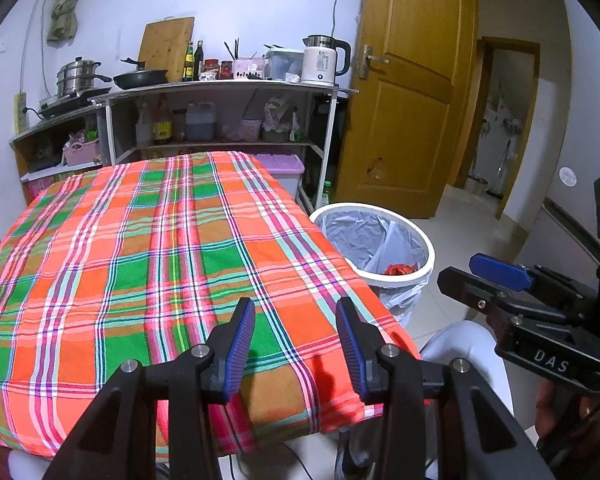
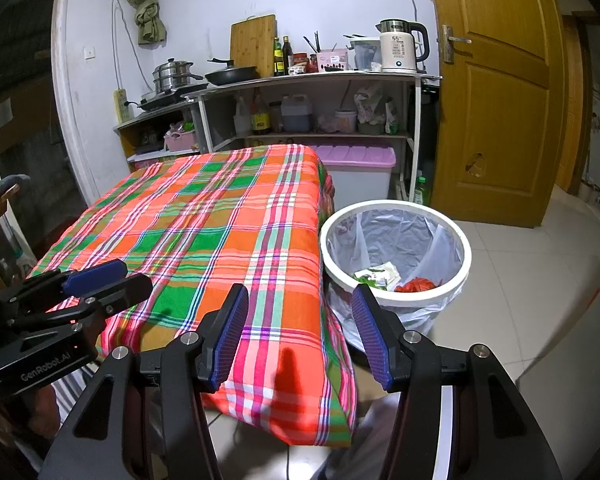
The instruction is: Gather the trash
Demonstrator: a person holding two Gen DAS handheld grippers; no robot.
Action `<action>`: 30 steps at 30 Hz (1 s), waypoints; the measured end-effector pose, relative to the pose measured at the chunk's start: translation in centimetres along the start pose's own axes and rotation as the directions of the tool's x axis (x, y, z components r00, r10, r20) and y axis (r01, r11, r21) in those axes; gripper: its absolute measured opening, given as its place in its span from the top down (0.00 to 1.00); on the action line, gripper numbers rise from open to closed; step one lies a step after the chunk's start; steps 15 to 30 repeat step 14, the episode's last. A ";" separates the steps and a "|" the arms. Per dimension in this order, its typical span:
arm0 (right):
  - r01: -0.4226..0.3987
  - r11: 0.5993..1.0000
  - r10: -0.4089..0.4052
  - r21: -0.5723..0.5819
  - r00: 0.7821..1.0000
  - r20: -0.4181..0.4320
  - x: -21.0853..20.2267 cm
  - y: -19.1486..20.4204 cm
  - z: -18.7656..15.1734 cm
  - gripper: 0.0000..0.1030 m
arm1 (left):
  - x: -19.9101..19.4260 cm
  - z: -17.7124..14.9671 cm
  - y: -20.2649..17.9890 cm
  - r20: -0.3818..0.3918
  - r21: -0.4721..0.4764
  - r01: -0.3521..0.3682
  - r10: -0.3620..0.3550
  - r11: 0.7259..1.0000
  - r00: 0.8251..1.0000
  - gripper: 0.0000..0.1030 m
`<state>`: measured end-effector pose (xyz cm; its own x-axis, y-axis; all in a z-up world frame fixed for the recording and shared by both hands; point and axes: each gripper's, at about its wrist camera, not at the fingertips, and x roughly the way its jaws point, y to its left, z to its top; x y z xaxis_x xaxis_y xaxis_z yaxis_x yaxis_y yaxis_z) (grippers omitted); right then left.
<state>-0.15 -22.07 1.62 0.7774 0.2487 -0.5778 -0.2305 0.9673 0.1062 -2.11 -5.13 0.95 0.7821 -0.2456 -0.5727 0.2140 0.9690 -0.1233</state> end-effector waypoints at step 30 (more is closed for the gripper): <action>0.000 1.000 0.000 -0.001 1.000 -0.001 0.0 0.0 0.0 0.47 | 0.0 0.0 -0.1 0.003 0.007 0.001 -0.001 1.000 1.000 0.60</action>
